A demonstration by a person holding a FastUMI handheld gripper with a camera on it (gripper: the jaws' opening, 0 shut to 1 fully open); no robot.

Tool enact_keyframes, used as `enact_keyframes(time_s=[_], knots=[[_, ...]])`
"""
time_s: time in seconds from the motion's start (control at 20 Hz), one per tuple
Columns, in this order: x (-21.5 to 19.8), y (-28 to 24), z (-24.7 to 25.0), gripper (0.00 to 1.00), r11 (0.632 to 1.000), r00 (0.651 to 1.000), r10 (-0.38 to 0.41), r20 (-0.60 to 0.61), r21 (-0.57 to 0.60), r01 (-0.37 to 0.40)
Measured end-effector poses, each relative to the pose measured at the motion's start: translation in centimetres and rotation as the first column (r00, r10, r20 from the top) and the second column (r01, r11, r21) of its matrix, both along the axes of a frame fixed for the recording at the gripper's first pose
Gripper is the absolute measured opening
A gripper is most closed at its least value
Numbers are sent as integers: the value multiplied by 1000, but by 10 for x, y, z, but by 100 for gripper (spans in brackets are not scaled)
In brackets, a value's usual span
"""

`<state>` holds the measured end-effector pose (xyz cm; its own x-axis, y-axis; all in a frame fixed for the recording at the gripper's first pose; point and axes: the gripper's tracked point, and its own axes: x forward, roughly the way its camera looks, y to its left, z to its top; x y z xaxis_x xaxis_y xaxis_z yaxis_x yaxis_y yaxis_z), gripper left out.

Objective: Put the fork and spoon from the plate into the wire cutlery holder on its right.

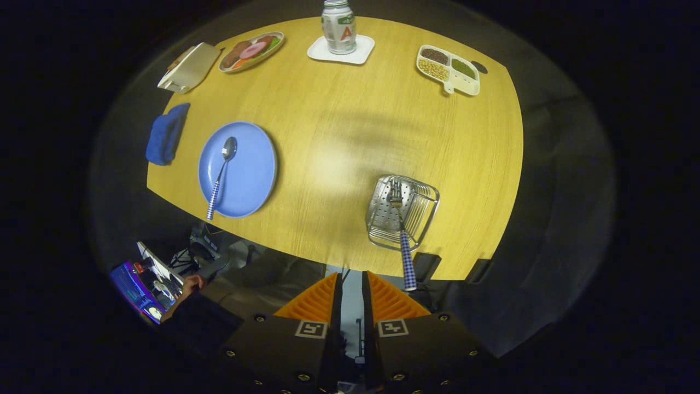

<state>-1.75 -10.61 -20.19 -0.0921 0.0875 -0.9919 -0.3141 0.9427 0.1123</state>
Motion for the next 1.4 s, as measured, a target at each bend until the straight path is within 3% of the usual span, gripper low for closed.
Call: enact_keyframes(time_s=[0.35, 0.45, 1.25, 1.4], knots=[[-38, 58, -1, 19, 993, 994, 113, 14, 37, -113], [-36, 66, -9, 26, 990, 989, 143, 31, 16, -143], [-48, 201, -38, 26, 975, 987, 155, 30, 157, -158], [-42, 221, -45, 26, 976, 992, 123, 30, 179, -126]])
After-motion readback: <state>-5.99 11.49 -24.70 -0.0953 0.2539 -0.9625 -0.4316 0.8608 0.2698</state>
